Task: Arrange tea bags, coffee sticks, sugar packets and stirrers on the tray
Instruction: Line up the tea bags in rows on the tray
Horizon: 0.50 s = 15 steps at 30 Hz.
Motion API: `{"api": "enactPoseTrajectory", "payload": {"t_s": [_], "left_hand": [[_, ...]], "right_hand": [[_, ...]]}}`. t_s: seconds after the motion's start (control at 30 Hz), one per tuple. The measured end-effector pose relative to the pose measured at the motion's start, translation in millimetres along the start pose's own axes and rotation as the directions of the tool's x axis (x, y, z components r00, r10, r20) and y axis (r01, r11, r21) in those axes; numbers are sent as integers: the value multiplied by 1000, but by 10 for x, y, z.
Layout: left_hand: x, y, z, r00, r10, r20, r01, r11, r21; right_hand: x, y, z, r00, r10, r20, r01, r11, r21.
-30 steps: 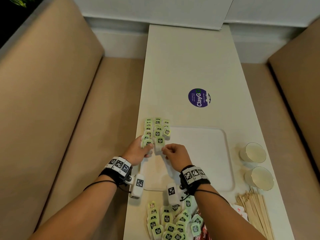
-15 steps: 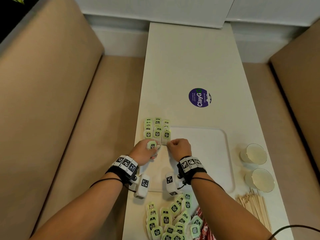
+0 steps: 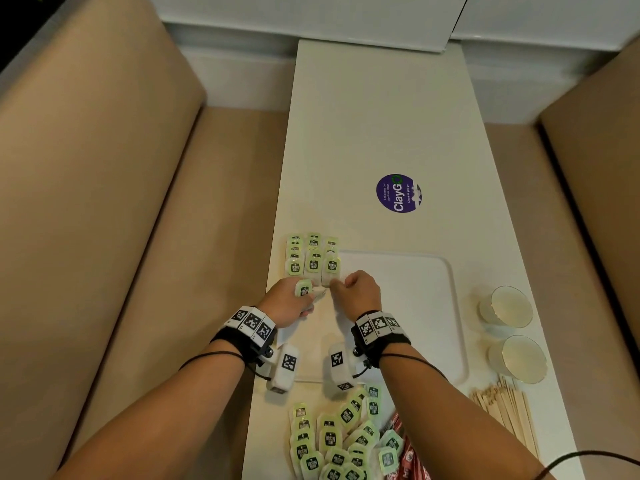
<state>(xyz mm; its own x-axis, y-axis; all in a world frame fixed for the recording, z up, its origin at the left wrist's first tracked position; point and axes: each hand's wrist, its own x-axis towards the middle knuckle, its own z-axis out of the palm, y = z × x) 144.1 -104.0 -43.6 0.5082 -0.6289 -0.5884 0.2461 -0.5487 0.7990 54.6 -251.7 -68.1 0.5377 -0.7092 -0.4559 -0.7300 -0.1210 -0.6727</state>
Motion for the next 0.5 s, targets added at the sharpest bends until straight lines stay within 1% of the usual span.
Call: {"api": "enactPoseTrajectory", "payload": {"t_s": [0.07,0.13,0.2,0.3,0.33,0.4,0.5], "left_hand": [[-23,0,-16,999,11,-37,-11,1000,4],[-48,2,-37,995,35,-92,-33,999,24],[-60,-25,-65,991,61,-119,-61,998,9],[-113,-11,-84,992,71,-106,-77,995,-55],[-131,-5,-90,993,73,-95,-80,994,-79],[-171,5,-108,993,89,-77,-96,991,-97],[-232,-20,-167,988,132,-75,-134,991,-22]], "right_hand": [[-46,19,-10,998,-47,33,48,999,-6],[-114,27,-28,989,-105,104,100,993,57],[-209,26,-56,963,-193,186,171,977,126],[-309,47,-43,910,-309,277,287,951,118],[-330,46,-34,905,-318,282,295,948,121],[-357,43,-28,916,-301,266,272,952,140],[-397,22,-39,917,-294,269,255,952,168]]}}
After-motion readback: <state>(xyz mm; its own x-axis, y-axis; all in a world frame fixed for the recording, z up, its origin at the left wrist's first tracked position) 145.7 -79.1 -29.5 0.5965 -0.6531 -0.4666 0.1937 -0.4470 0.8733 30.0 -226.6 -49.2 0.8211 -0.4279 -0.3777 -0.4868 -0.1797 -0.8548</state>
